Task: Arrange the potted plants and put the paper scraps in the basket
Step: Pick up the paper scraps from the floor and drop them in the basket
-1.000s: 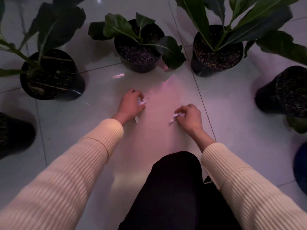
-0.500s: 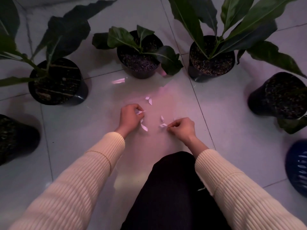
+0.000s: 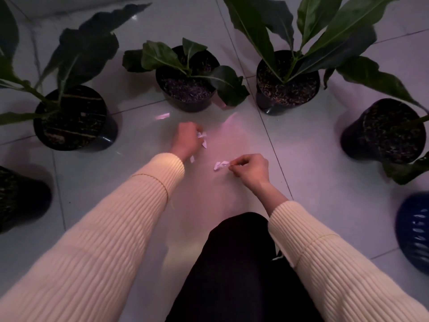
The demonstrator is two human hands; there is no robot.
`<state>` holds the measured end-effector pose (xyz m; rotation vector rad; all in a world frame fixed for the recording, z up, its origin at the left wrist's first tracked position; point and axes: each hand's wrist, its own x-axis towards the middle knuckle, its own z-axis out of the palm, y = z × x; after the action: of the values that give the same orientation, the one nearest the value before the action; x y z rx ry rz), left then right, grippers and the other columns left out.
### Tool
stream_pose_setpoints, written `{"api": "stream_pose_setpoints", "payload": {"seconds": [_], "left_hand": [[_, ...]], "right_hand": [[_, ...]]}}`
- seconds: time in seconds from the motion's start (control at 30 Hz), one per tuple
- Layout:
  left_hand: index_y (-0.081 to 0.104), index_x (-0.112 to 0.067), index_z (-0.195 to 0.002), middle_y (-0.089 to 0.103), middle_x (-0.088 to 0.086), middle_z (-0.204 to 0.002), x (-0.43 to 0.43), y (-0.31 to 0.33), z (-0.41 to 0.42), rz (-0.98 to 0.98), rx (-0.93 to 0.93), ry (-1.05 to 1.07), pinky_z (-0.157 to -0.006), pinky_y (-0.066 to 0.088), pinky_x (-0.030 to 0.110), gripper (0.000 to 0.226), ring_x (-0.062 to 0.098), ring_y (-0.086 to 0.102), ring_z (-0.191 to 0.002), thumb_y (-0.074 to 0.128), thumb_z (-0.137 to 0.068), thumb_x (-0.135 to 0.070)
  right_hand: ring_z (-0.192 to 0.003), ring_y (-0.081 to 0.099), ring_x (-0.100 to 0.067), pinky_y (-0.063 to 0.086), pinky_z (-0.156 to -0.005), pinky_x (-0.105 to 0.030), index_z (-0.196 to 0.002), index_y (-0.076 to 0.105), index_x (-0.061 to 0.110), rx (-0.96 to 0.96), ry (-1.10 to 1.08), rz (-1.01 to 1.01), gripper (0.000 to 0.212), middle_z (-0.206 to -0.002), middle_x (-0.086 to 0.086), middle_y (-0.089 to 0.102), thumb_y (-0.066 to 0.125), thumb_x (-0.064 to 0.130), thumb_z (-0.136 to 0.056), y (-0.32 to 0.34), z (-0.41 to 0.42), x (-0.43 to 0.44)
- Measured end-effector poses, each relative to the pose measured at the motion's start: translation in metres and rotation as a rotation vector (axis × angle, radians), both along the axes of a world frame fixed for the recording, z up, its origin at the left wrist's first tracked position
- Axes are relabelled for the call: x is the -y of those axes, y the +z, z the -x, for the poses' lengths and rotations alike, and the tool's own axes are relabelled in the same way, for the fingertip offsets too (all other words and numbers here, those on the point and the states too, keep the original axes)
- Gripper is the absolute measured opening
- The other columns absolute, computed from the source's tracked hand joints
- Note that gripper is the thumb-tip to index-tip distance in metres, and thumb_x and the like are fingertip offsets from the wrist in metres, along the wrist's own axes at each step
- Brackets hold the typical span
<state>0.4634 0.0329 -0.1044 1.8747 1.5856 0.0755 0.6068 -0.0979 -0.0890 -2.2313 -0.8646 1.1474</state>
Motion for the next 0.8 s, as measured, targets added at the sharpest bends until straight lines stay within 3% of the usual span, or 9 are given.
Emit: {"api": "stream_pose_setpoints", "payload": {"seconds": [0.17,0.47,0.6,0.8], "left_hand": [[0.072,-0.004,-0.089,0.069,0.019,-0.088,0.000,-0.002,-0.004,0.065,-0.038,-0.018,-0.063,0.043,0.028,0.026,0.028,0.059,-0.075,0.075,-0.064,-0.009],[0.071,-0.006,-0.087,0.068,0.021,-0.092,0.001,-0.011,0.000,-0.049,-0.077,-0.114,-0.067,0.039,0.029,0.013,0.036,0.062,-0.087,0.064,-0.077,-0.012],[0.071,-0.006,-0.095,0.068,0.022,-0.100,0.005,-0.013,0.003,-0.050,-0.091,-0.116,-0.077,0.043,0.033,0.018,0.037,0.061,-0.095,0.065,-0.081,-0.016],[0.072,-0.009,-0.093,0.072,0.019,-0.094,0.014,-0.002,0.022,-0.036,-0.067,-0.004,-0.076,0.044,0.030,0.016,0.033,0.065,-0.094,0.064,-0.082,-0.018]], "right_hand": [[-0.085,0.069,-0.021,0.047,-0.080,-0.021,-0.083,0.079,0.012,0.122,0.242,-0.064,0.014,-0.087,-0.009,0.075,0.068,0.006,-0.075,0.000,0.023,-0.024],[-0.102,0.059,-0.041,0.047,-0.085,-0.039,-0.106,0.068,0.000,0.316,0.546,0.005,0.023,-0.112,-0.021,0.058,0.058,0.009,-0.087,-0.016,0.045,-0.030],[-0.101,0.061,-0.040,0.047,-0.085,-0.037,-0.106,0.069,0.000,0.309,0.523,0.043,0.024,-0.109,-0.020,0.061,0.060,0.015,-0.089,-0.019,0.045,-0.023],[-0.094,0.069,-0.029,0.052,-0.084,-0.028,-0.091,0.077,0.008,0.155,0.267,0.183,0.025,-0.096,-0.016,0.074,0.078,0.026,-0.073,-0.017,0.025,-0.003]]}}
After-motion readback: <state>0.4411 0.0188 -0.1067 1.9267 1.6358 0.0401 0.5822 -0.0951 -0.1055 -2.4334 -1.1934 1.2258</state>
